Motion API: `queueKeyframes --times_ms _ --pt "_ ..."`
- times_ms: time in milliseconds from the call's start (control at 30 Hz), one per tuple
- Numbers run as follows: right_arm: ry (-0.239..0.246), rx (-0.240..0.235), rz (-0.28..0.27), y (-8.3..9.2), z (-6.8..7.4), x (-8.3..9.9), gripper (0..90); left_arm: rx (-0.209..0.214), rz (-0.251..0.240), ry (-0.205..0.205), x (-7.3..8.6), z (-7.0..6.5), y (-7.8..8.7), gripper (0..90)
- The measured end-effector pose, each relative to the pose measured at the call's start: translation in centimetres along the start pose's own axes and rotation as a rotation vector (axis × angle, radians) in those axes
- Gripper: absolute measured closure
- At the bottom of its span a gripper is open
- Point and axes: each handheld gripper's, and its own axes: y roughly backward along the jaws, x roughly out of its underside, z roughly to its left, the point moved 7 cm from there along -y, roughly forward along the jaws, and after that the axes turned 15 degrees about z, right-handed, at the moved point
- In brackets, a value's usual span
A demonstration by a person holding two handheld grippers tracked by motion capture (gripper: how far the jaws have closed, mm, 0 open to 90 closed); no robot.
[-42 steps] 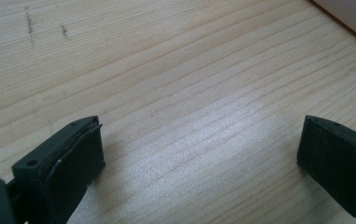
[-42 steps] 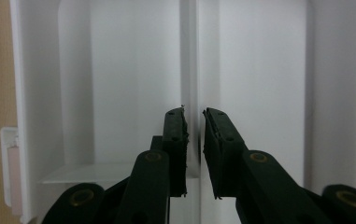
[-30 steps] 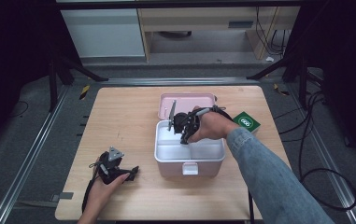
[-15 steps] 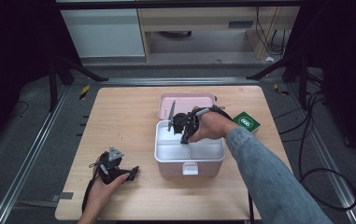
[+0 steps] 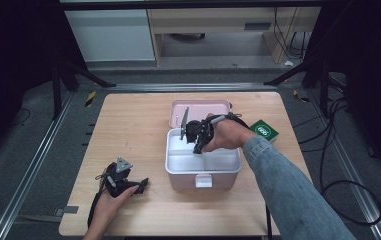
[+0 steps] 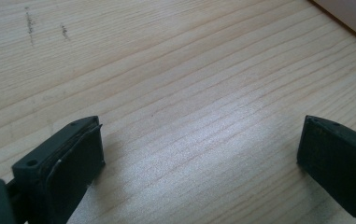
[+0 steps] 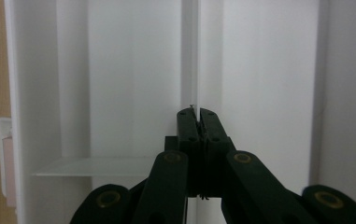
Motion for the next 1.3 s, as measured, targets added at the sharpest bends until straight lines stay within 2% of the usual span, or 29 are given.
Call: queueKeyframes --times_ms 433,533,733,800,967,1133,1300 --pt "-0.025 0.023 -0.063 1.5 0.1 0.5 89.8 0.000 0.000 0.000 0.0 0.0 0.0 0.0" --pt "-0.042 0.042 -0.103 2.6 0.0 0.8 89.9 0.000 0.000 0.000 0.0 0.0 0.0 0.0" --pt "-0.072 0.073 -0.145 4.4 -0.1 1.5 89.9 0.000 0.002 -0.002 0.0 0.0 0.0 0.0" --pt "-0.099 0.088 -0.181 5.4 -0.2 1.9 89.9 0.000 0.001 -0.001 0.0 0.0 0.0 0.0" --pt "-0.127 0.108 -0.220 6.7 -0.3 2.6 89.9 0.000 0.001 0.000 0.0 0.0 0.0 0.0" --pt "-0.166 0.136 -0.281 8.4 -0.6 3.8 90.0 0.000 0.001 0.000 0.0 0.0 0.0 0.0" --pt "-0.199 0.156 -0.311 9.5 -0.7 4.8 90.0 -0.001 0.000 0.000 0.0 0.0 0.0 0.0"
